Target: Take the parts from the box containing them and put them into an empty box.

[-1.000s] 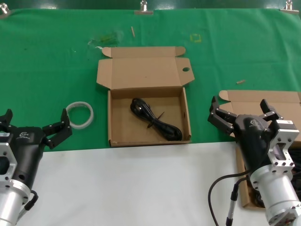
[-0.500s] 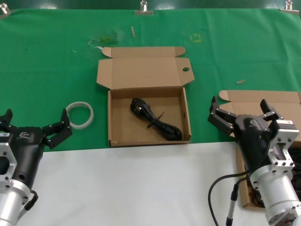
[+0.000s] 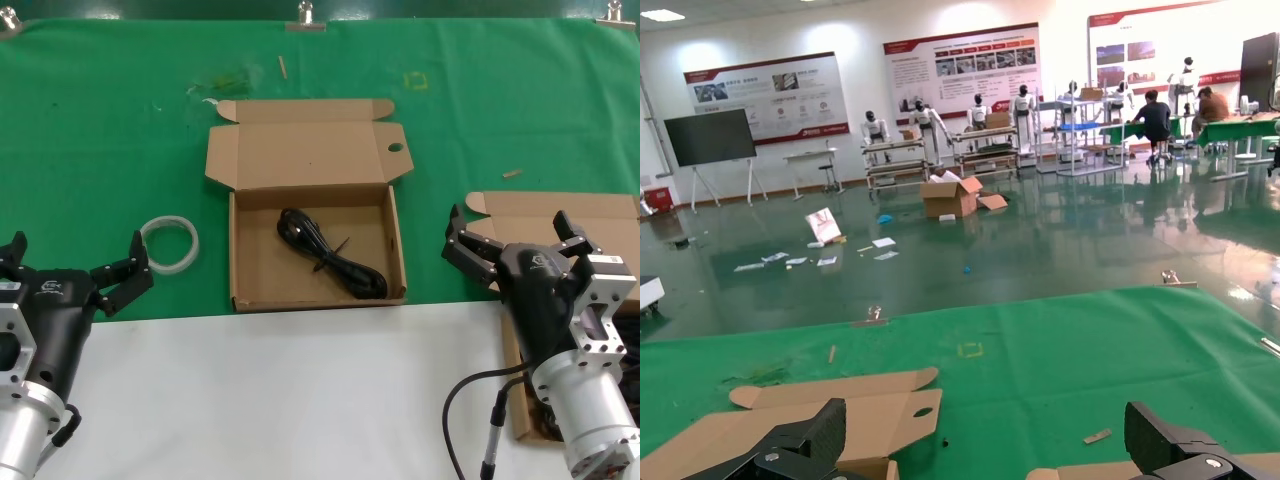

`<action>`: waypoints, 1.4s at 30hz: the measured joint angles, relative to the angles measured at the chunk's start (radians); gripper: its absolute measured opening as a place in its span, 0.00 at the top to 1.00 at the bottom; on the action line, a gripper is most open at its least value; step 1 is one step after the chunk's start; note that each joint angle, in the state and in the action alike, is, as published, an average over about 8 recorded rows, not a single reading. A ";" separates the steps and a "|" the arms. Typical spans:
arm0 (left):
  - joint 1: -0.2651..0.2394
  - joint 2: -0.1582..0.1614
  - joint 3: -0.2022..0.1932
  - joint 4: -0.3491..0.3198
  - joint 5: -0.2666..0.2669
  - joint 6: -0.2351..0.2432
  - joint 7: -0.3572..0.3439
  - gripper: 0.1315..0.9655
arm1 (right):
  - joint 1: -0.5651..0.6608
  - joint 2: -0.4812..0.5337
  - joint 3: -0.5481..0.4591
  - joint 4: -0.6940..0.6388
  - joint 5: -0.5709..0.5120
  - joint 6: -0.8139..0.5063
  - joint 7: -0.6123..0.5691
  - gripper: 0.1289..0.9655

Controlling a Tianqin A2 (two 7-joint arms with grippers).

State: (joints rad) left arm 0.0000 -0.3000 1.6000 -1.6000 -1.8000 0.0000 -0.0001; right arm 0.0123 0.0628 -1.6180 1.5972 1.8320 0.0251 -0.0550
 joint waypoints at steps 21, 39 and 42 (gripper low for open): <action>0.000 0.000 0.000 0.000 0.000 0.000 0.000 0.00 | 0.000 0.000 0.000 0.000 0.000 0.000 0.000 0.00; 0.000 0.000 0.000 0.000 0.000 0.000 0.000 0.00 | 0.000 0.000 0.000 0.000 0.000 0.000 0.000 0.00; 0.000 0.000 0.000 0.000 0.000 0.000 0.000 0.00 | 0.000 0.000 0.000 0.000 0.000 0.000 0.000 0.00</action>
State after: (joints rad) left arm 0.0000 -0.3000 1.6000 -1.6000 -1.8000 0.0000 0.0001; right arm 0.0123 0.0628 -1.6180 1.5972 1.8320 0.0251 -0.0550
